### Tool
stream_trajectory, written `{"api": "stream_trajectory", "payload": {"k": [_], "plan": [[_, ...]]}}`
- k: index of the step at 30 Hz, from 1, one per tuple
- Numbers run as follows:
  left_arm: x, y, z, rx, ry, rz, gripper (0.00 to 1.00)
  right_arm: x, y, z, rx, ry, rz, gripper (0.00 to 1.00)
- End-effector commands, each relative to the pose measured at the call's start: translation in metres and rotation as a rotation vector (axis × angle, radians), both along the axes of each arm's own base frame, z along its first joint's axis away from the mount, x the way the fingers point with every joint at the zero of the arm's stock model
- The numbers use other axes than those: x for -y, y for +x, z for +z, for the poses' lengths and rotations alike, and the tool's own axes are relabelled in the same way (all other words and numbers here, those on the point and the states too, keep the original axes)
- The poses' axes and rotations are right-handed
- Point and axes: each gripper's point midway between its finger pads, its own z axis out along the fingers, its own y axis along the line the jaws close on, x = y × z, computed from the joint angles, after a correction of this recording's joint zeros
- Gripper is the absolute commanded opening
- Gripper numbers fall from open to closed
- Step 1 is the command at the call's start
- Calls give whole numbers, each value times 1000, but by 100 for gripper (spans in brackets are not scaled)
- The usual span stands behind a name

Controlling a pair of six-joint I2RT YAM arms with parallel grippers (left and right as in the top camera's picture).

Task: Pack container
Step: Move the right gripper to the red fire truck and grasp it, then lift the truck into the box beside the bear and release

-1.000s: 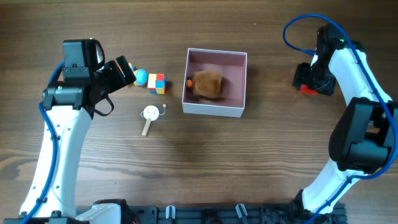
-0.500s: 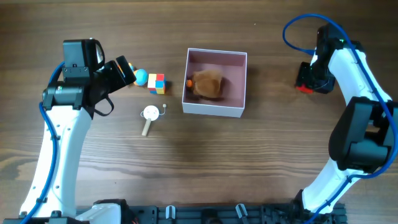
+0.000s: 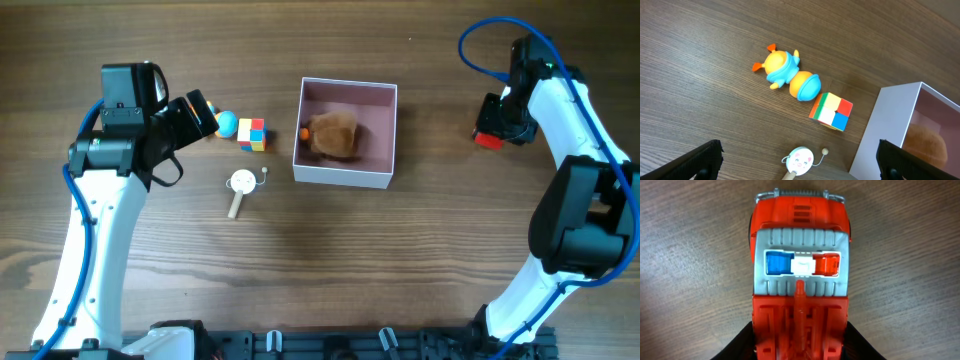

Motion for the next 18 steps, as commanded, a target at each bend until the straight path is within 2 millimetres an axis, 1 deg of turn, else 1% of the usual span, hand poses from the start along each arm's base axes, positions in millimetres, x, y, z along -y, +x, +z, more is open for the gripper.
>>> {"api": "stream_trajectory", "payload": {"k": [1,3,5,8,10,12,14,15,17,18], "plan": [[0,3,7,18,0,-15,100,-1,-8,-5,-36,10,-14,28],[0,3,7,18,0,-15,100,-3,-9,2,-31,9,-10,27],[0,3,7,18,0,-15,100,-5,-8,15,-7,6,-4,27],[0,3,7,18,0,-15,100,-15,-3,54,82,-4,20,28],[0,3,7,18,0,-15,100,-30,-2,84,151,9,47,28],[0,3,7,18,0,-15,100,-54,-3,116,231,44,101,28],[0,3,7,18,0,-15,100,-85,-9,149,317,97,170,20],[0,3,7,18,0,-15,100,-116,-19,179,395,134,221,17],[0,3,7,18,0,-15,100,-140,-27,198,449,154,267,17],[0,3,7,18,0,-15,100,-161,-34,212,490,174,299,15]]}}
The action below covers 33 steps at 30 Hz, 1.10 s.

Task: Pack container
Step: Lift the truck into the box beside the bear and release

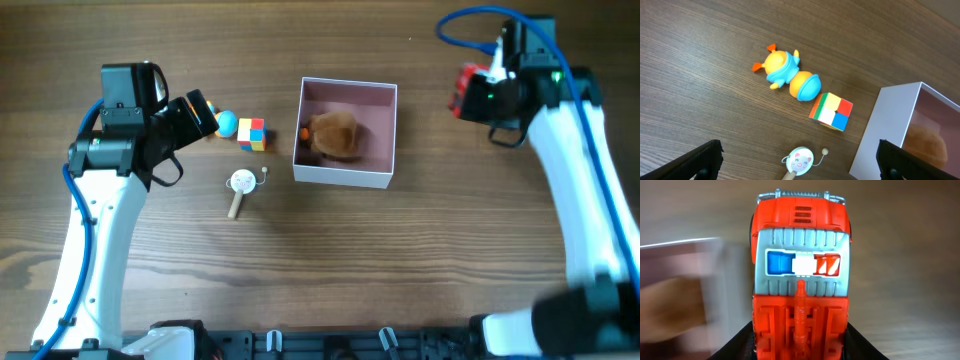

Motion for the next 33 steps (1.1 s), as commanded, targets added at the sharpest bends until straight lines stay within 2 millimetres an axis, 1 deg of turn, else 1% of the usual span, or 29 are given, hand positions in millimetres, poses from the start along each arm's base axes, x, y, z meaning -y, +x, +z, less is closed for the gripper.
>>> {"api": "stream_trajectory", "payload": {"k": [1,3,4,5,7,9,11,14,17,20,22,26,29,31,33], "plan": [[0,3,7,18,0,-15,100,-70,-19,59,156,112,108,15],[0,3,7,18,0,-15,100,-89,-23,62,170,119,117,15],[0,3,7,18,0,-15,100,-98,-22,59,173,111,116,14],[0,3,7,18,0,-15,100,-104,-21,55,172,103,110,13],[0,3,7,18,0,-15,100,-113,-15,42,155,87,80,13],[0,3,7,18,0,-15,100,-121,-8,21,112,81,62,13],[0,3,7,18,0,-14,100,-126,-2,-5,48,76,42,13],[0,3,7,18,0,-15,100,-135,4,-40,-38,78,36,10],[0,3,7,18,0,-15,100,-139,11,-70,-91,62,37,10],[0,3,7,18,0,-15,100,-142,14,-90,-126,53,39,16],[0,3,7,18,0,-15,100,-143,16,-101,-143,44,37,18],[0,3,7,18,0,-15,100,-137,20,-117,-158,-2,19,21],[0,3,7,18,0,-15,100,-136,19,-124,-175,-18,35,22],[0,3,7,18,0,-15,100,-135,19,-128,-181,-33,53,27],[0,3,7,18,0,-14,100,-134,20,-130,-178,-55,82,36]]}}
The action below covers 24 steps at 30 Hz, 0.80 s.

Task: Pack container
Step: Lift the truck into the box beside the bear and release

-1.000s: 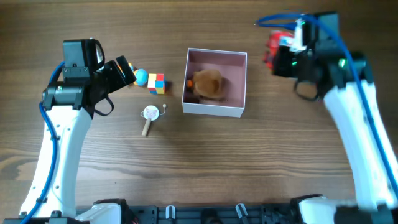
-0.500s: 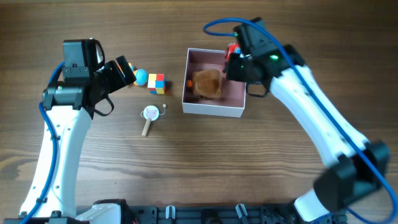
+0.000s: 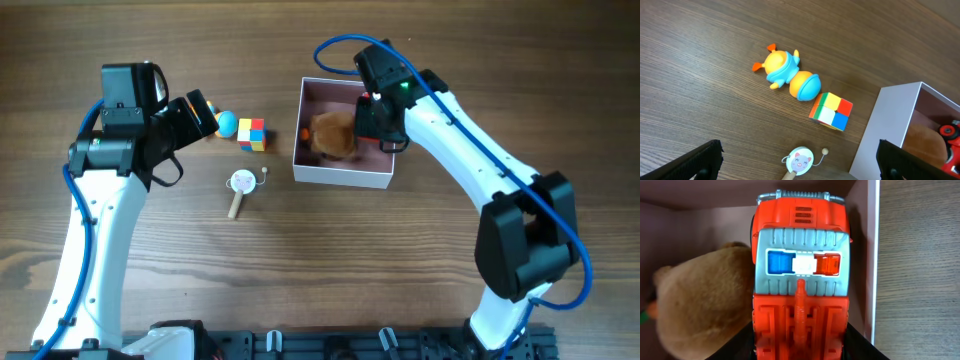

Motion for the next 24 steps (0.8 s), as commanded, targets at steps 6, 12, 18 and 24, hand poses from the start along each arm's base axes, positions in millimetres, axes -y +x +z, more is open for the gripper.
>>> {"api": "stream_trajectory", "payload": {"k": [6,12,18,24], "plan": [[0,3,7,18,0,-14,100,23,11,-4,37,-138,82,50],[0,3,7,18,0,-14,100,19,14,26,103,-145,191,73],[0,3,7,18,0,-14,100,13,4,91,230,-53,206,80],[0,3,7,18,1,-14,100,-26,-34,139,248,204,328,79]]}}
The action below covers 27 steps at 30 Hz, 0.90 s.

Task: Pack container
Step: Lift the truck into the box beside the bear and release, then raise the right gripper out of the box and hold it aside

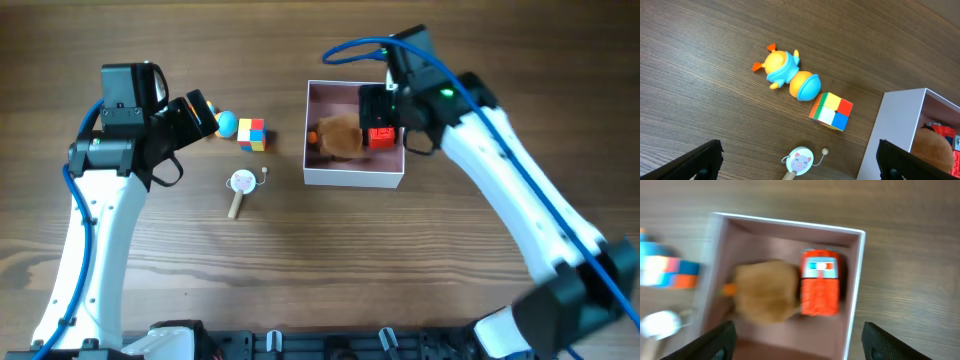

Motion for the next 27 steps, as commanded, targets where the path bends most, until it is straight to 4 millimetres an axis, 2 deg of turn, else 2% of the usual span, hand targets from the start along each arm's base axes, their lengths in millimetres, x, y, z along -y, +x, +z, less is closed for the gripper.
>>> {"api": "stream_trajectory", "payload": {"k": [1,5,8,10,13,17,19,23,27], "plan": [[0,3,7,18,0,-14,100,-35,-29,33,-12,170,144,78],[0,3,7,18,0,-14,100,-64,-47,25,-53,183,206,74],[0,3,7,18,0,-14,100,-88,-51,14,-49,159,256,74],[0,3,7,18,0,-14,100,-92,-50,5,-49,126,249,77],[0,3,7,18,0,-14,100,-76,-41,-4,-51,62,140,82],[0,3,7,18,0,-14,100,-47,-30,10,-2,31,57,91],[0,3,7,18,0,-14,100,-22,-27,23,20,29,0,95],[3,3,7,18,-17,-17,100,53,-28,54,58,18,-155,99],[24,-1,7,7,-119,-90,100,136,-42,80,84,26,-362,100]]}}
